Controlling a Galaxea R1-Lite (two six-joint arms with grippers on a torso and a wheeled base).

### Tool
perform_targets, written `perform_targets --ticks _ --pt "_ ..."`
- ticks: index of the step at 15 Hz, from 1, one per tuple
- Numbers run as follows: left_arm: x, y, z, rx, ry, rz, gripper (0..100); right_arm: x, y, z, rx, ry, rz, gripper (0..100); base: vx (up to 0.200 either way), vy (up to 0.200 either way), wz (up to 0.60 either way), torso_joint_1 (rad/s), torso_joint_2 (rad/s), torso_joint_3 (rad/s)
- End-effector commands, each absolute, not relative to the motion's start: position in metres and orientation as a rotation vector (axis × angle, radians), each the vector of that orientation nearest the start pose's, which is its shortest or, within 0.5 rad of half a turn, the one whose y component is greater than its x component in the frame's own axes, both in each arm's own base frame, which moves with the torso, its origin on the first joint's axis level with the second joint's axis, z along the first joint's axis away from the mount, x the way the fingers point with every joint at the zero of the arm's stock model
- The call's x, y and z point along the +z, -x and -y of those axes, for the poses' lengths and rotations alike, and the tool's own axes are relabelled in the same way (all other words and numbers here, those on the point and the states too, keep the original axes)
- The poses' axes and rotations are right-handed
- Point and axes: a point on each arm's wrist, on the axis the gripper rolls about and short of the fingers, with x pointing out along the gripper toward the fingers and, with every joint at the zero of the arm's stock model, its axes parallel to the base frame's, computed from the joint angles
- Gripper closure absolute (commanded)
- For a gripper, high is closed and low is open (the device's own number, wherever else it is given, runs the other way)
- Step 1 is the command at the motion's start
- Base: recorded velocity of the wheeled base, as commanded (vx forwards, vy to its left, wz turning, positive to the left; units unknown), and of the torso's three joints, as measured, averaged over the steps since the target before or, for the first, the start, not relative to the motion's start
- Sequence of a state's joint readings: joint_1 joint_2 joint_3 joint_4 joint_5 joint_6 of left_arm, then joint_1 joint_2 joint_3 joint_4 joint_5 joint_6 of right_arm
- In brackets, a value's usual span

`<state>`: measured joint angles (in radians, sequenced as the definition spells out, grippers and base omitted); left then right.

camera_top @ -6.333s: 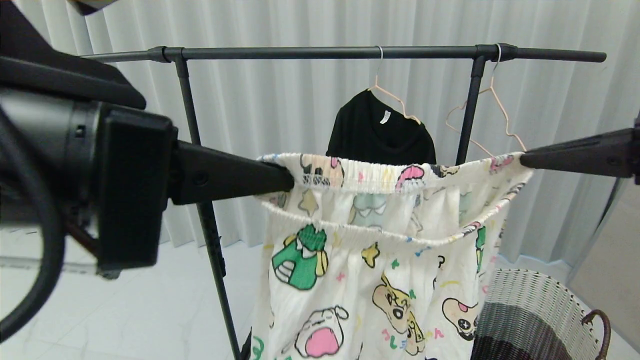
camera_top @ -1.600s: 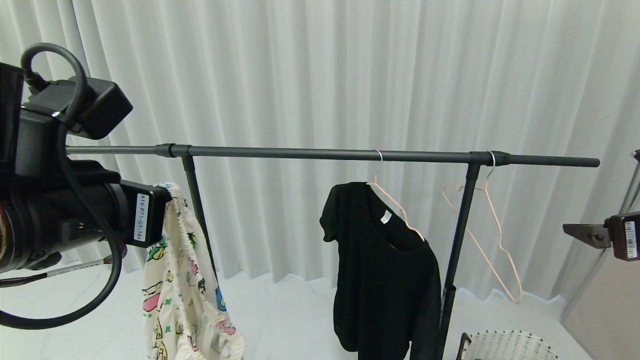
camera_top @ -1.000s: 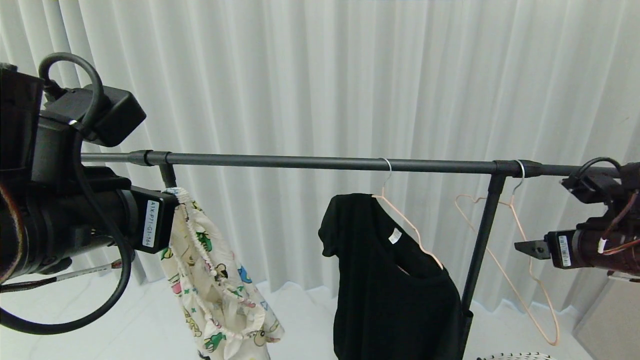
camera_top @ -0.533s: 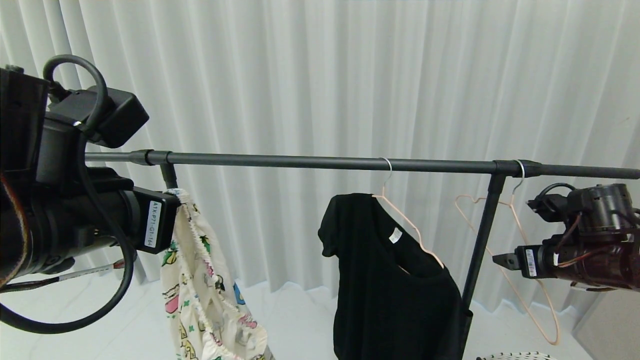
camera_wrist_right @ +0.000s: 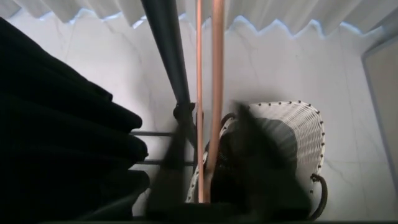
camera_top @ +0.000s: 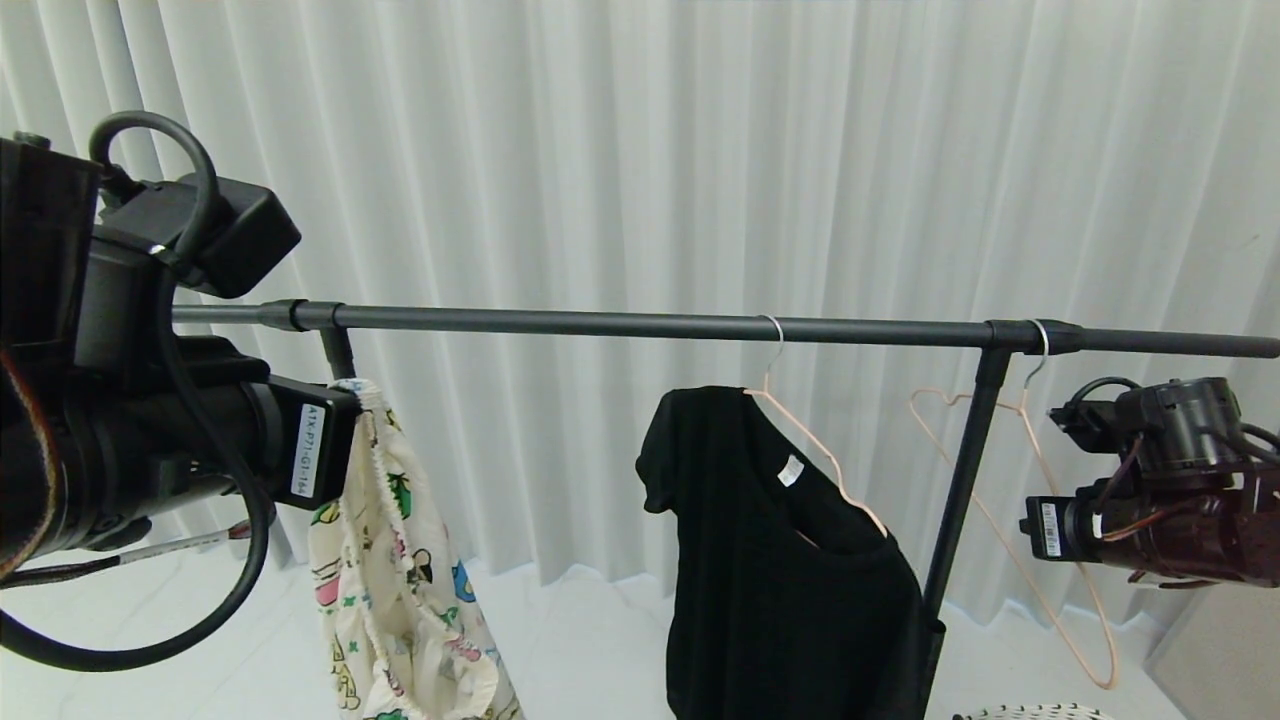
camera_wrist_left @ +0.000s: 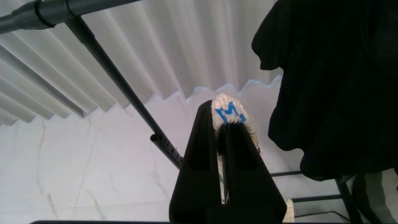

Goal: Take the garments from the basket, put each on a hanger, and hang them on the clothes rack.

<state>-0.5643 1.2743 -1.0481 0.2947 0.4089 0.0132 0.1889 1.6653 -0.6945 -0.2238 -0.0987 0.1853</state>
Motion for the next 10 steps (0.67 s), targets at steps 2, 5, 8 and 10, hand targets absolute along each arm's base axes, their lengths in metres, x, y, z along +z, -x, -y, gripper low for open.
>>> perform_targets --ticks 2,5,8,10 --pt "0.272 -0.162 0.092 -0.153 -0.255 -0.457 100 0.126 -0.261 -0.048 0.017 -0.069 -0.750 100 0.000 0.000 0.00 0.000 0.00 0.000" --pt "0.273 -0.162 0.092 -0.153 -0.252 -0.454 100 0.131 -0.259 -0.047 0.017 -0.072 -0.730 100 0.000 0.000 0.00 0.000 0.00 0.000" --pt "0.274 -0.161 0.091 -0.153 -0.250 -0.450 100 0.146 -0.252 -0.047 0.031 -0.077 -0.674 100 0.000 0.000 0.00 0.000 0.00 0.000" --pt "0.276 -0.158 0.089 -0.153 -0.247 -0.440 100 0.158 -0.244 -0.045 0.037 -0.079 -0.628 100 0.000 0.000 0.00 0.000 0.00 0.000"
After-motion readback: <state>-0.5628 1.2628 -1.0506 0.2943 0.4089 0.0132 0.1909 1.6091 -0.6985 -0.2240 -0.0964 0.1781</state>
